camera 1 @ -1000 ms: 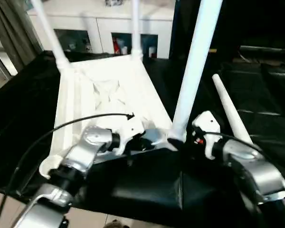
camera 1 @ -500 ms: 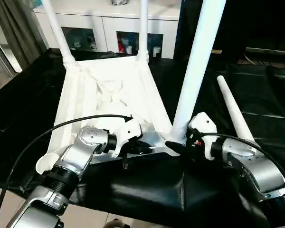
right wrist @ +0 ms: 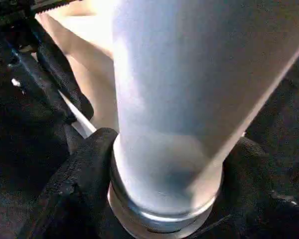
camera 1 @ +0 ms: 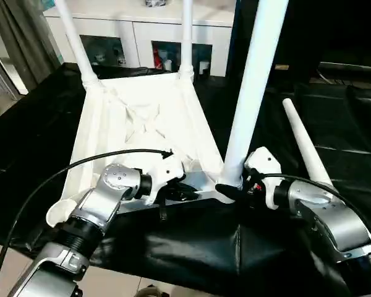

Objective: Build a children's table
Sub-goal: Rotate leg to tighten

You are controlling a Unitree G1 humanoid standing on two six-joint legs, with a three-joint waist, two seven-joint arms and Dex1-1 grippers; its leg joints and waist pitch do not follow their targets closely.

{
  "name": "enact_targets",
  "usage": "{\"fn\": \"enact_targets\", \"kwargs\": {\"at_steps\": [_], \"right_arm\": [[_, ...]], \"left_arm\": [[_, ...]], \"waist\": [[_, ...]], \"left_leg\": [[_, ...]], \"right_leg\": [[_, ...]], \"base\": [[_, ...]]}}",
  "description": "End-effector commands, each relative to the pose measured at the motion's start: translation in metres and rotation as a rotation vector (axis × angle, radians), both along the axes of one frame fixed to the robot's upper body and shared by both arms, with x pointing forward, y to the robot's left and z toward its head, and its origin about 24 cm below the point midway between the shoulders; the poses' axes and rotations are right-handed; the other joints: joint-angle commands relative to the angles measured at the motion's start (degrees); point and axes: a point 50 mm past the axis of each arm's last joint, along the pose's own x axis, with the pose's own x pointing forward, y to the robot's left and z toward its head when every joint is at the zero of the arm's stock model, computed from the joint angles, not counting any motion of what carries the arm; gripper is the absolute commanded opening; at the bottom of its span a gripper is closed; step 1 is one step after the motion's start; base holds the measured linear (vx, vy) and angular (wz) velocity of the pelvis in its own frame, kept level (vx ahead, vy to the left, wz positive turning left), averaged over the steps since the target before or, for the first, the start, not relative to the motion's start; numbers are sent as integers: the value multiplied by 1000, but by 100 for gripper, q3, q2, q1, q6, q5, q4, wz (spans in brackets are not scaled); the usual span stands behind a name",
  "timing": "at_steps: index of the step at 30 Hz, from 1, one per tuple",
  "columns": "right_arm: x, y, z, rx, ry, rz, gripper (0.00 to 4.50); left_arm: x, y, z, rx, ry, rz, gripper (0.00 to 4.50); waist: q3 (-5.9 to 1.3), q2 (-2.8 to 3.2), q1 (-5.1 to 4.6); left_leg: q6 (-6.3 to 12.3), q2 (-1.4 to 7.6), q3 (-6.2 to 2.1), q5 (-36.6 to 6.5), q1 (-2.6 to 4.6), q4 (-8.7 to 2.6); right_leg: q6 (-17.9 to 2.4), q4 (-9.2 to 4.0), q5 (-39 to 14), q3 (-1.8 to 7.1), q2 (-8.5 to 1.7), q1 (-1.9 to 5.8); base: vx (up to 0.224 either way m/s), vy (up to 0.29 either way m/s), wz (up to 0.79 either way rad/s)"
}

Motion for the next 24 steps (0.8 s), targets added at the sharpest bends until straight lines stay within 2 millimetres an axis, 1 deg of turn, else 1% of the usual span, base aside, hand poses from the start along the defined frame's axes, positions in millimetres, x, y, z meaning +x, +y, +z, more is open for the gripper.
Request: {"fn": "enact_targets", "kwargs": {"at_steps": [1, 2, 3, 4, 5, 6, 7, 8, 9, 10, 11, 12, 13, 15, 16, 17, 18, 19, 20, 21, 22, 23, 24], "right_arm": [[4, 0, -6, 23, 23, -95, 276], [5, 0, -7, 27, 24, -107, 276], [8, 1, -10, 39, 30, -162, 275], [11, 2, -15, 49, 36, -231, 275], [13, 3, -19, 54, 41, -280, 275], [15, 5, -25, 58, 54, -355, 275], [19, 7, -32, 53, 63, -437, 275], [21, 9, -37, 43, 61, -486, 275], [24, 11, -41, 42, 65, -558, 275], [27, 13, -44, 46, 71, -620, 275], [29, 15, -45, 48, 72, -654, 275], [30, 16, -45, 48, 73, -669, 275], [33, 19, -47, 47, 73, -715, 275], [39, 26, -45, 54, 58, -766, 275], [41, 29, -43, 69, 53, -760, 275], [42, 32, -41, 78, 45, -750, 275], [43, 35, -39, 84, 36, -737, 275], [43, 37, -36, 88, 20, -713, 275], [43, 38, -34, 91, 4, -697, 310], [43, 38, -33, 76, -17, -675, 310], [43, 37, -31, 61, -36, -652, 331], [43, 37, -31, 61, -36, -652, 331], [42, 36, -30, 56, -49, -629, 348]], "left_arm": [[10, -7, 13, -38, -65, 58, 0], [11, -8, 13, -37, -66, 70, 0], [15, -10, 11, -42, -61, 113, 0], [21, -13, 9, -34, -75, 180, 0], [25, -15, 8, -26, -86, 228, 0], [30, -19, 7, -28, -88, 293, 0], [37, -25, 6, -41, -88, 388, 0], [43, -28, 6, -55, -88, 468, 0], [47, -34, 6, -83, -67, 536, 0], [49, -39, 6, -86, -66, 577, 0], [50, -42, 6, -83, -69, 587, 0], [50, -43, 6, -82, -71, 591, 0], [51, -48, 5, -80, -69, 604, 0], [52, -58, 8, -97, -69, 623, 0], [52, -61, 9, -99, -77, 611, 0], [52, -63, 9, -96, -86, 601, 0], [52, -64, 10, -93, -94, 591, 0], [52, -63, 10, -87, -107, 566, 0], [51, -63, 10, -82, -114, 551, 0], [50, -61, 11, -78, -133, 520, 0], [50, -60, 11, -74, -143, 497, 0], [50, -60, 11, -74, -143, 497, 0], [49, -58, 10, -66, -146, 482, 0]], "waist": [[-411, -106, -23], [-404, -106, -32], [-412, -120, -31], [-402, -123, -31], [-397, -118, -52], [-396, -118, -62], [-391, -125, -71], [-371, -137, -91], [-359, -126, -97], [-362, -132, -112], [-377, -135, -123], [-387, -144, -127], [-391, -123, -138], [-395, -127, -155], [-400, -126, -157], [-403, -125, -154], [-410, -117, -146], [-405, -129, -146], [-405, -123, -147], [-401, -134, -146], [-390, -142, -145], [-390, -142, -145], [-377, -139, -148]], "left_leg": [[494, 595, -286, -537, 76, -359], [451, 586, -289, -581, 78, -364], [410, 581, -288, -592, 87, -365], [396, 577, -285, -619, 91, -366], [309, 582, -297, -724, 107, -384], [267, 578, -304, -748, 104, -384], [244, 570, -299, -765, 109, -393], [137, 559, -300, -921, 140, -396], [123, 550, -299, -963, 133, -400], [97, 535, -294, -1011, 152, -394], [104, 534, -310, -975, 143, -399], [139, 532, -304, -893, 129, -399], [172, 549, -307, -809, 128, -403], [206, 539, -301, -763, 117, -398], [238, 538, -295, -721, 121, -393], [263, 542, -298, -683, 111, -394], [316, 546, -292, -627, 112, -386], [361, 560, -299, -579, 105, -395], [380, 564, -299, -578, 101, -394], [406, 559, -294, -610, 102, -392], [410, 552, -293, -628, 96, -393], [410, 552, -293, -628, 96, -393], [417, 543, -296, -695, 83, -396]], "right_leg": [[-837, -406, -1292, 449, -733, 273], [-826, -427, -1377, 441, -724, 267], [-817, -432, -1424, 443, -735, 273], [-810, -444, -1471, 442, -734, 267], [-766, -471, -1643, 437, -731, 261], [-762, -464, -1668, 433, -733, 263], [-743, -485, -1711, 433, -729, 260], [-726, -520, -1906, 434, -748, 258], [-696, -541, -2016, 433, -754, 260], [-661, -577, -2153, 441, -774, 255], [-646, -562, -2113, 436, -773, 283], [-632, -554, -2010, 443, -769, 291], [-659, -522, -1796, 454, -754, 270], [-705, -508, -1643, 448, -747, 278], [-779, -486, -1485, 451, -752, 282], [-781, -480, -1428, 449, -756, 302], [-787, -466, -1287, 457, -756, 296], [-822, -440, -1156, 454, -747, 301], [-827, -439, -1133, 455, -754, 302], [-825, -453, -1195, 452, -763, 305], [-810, -460, -1257, 452, -766, 306], [-810, -460, -1257, 452, -766, 306], [-753, -480, -1430, 451, -771, 318]], "base": [[0, 0, 0], [0, 0, 0], [0, 0, 0], [0, 0, 0], [0, 0, 0], [0, 0, 0], [0, 0, 0], [0, 0, 0], [0, 0, 0], [0, 0, 0], [0, 0, 0], [0, 0, 0], [0, 0, 0], [0, 0, 0], [0, 0, 0], [0, 0, 0], [0, 0, 0], [0, 0, 0], [0, 0, 0], [0, 0, 0], [0, 0, 0], [0, 0, 0], [0, 0, 0]]}}
